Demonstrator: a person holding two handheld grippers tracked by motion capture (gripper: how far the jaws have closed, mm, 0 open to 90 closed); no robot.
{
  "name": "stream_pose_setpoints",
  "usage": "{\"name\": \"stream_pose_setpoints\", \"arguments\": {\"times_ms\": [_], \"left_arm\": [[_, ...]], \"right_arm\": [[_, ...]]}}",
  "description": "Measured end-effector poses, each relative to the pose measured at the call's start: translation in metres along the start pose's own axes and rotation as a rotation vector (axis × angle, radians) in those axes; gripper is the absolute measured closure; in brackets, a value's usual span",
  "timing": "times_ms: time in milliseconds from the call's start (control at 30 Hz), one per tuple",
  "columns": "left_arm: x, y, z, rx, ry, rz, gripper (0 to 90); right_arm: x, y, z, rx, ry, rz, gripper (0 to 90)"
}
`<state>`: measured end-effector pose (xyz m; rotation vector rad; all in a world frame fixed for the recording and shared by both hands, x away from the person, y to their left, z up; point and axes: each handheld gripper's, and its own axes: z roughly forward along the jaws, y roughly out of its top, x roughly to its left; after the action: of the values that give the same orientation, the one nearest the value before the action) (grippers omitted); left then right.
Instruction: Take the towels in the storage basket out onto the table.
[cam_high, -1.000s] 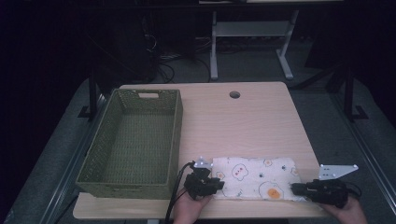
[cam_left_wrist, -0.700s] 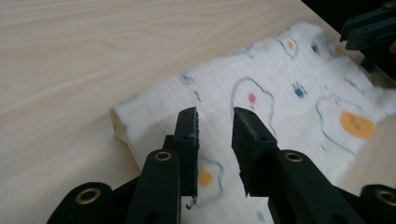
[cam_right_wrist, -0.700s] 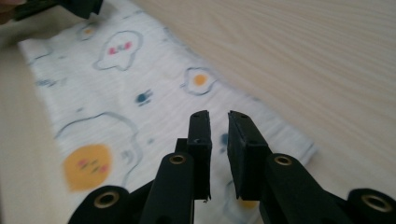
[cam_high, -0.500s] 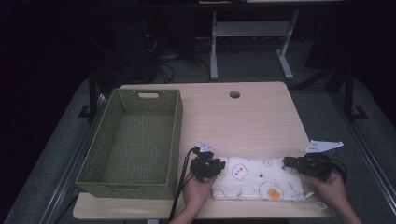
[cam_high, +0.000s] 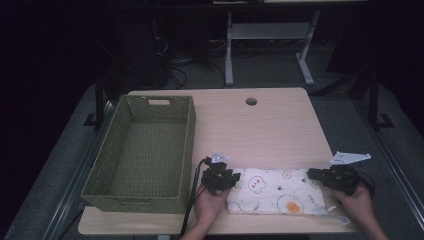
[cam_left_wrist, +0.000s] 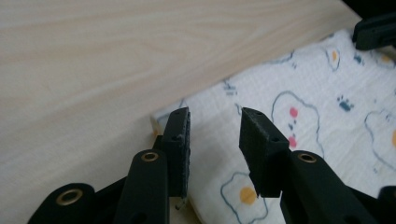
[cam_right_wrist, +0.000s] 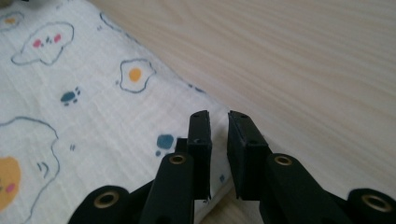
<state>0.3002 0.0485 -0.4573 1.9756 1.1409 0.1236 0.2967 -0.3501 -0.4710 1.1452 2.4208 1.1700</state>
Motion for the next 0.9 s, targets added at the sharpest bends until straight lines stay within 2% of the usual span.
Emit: {"name": "stream_pose_setpoints", "arguments": {"times_ms": [167, 400, 567, 667, 800, 900], "left_arm": [[0.008, 0.008, 0.001, -0.033, 0.014, -0.03, 63.2], [0.013, 0.006, 0.012, 0.024, 0.027, -0.048, 63.2], [0.017, 0.007, 0.01, -0.002, 0.032, -0.063, 62.2], [0.021, 0.007, 0.008, -0.015, 0.037, -0.081, 61.1], [0.025, 0.007, 0.007, -0.013, 0.05, -0.098, 57.8], [0.026, 0.007, 0.009, -0.007, 0.051, -0.104, 56.0]], "right_arm": [[-0.004, 0.008, 0.0, -0.026, -0.014, 0.016, 76.4], [-0.008, 0.007, 0.01, 0.018, -0.046, 0.008, 76.4], [-0.011, 0.007, 0.007, 0.0, -0.036, 0.026, 74.0], [-0.015, 0.007, 0.003, -0.016, -0.013, 0.062, 70.3], [-0.021, 0.008, -0.002, -0.026, -0.013, 0.096, 68.0], [-0.024, 0.008, 0.0, -0.005, -0.01, 0.105, 66.1]]}}
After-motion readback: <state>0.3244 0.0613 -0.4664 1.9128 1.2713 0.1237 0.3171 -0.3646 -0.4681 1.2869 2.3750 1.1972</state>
